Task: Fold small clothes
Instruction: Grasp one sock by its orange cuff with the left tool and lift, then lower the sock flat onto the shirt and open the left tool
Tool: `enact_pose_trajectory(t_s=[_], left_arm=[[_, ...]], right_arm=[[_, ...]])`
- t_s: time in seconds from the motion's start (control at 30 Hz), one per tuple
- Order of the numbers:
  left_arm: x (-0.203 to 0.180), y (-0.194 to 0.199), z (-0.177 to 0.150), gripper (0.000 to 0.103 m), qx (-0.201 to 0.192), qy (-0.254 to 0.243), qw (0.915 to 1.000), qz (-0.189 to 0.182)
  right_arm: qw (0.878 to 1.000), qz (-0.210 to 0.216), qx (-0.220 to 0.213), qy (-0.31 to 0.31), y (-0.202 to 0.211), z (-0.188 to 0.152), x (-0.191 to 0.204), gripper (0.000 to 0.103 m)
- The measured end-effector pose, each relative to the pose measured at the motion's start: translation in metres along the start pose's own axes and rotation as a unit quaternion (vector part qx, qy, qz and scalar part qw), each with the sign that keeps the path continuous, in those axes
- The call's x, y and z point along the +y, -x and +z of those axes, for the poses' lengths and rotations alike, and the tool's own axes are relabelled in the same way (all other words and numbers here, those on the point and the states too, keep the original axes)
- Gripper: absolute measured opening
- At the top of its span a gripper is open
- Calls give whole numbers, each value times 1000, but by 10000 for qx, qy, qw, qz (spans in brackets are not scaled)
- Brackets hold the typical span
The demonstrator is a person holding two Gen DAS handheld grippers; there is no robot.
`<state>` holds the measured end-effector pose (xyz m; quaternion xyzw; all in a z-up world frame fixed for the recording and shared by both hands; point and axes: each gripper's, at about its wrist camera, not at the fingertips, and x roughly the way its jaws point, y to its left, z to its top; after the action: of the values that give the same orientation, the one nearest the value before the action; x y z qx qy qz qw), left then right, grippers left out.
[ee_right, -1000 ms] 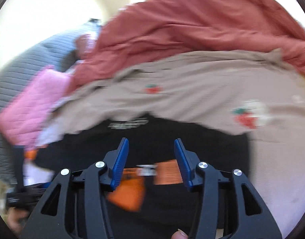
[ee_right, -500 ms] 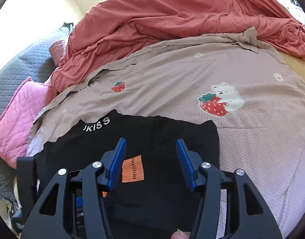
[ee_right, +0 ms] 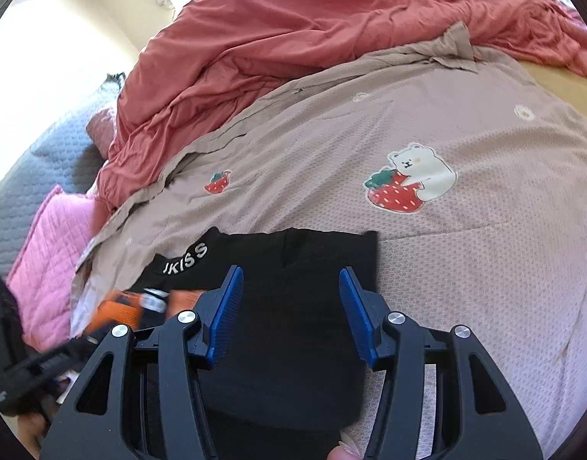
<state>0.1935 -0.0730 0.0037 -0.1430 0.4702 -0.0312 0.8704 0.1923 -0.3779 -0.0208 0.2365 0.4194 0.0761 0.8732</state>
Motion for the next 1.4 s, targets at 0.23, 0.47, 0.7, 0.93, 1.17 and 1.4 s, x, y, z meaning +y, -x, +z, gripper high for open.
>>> enact_pose_trajectory(t_s=[0.23,0.47,0.7,0.93,1.17,1.4], left_arm=[[56,20,7,4,-202,231,9982,522],[88,4,-5,4,5,449,9968,654],[83,19,3,4,-494,50,9967,648],[121,-29,-13,7,373,428,9942,912],[134,-15,-17,13,165,507,9921,1131],[103,22,-13,13,-330,116,9943,1010]], right_arm=[[10000,-9,82,-34,-5,-2,0,55],[9984,-191,148,510,-15,-12,24,55],[9901,-85,408,1344,-31,-33,62,55],[9764,-607,1167,1715,-68,-56,63,55],[9819,-546,924,1561,-54,-44,55,60],[9914,-585,550,1031,-36,-23,32,60]])
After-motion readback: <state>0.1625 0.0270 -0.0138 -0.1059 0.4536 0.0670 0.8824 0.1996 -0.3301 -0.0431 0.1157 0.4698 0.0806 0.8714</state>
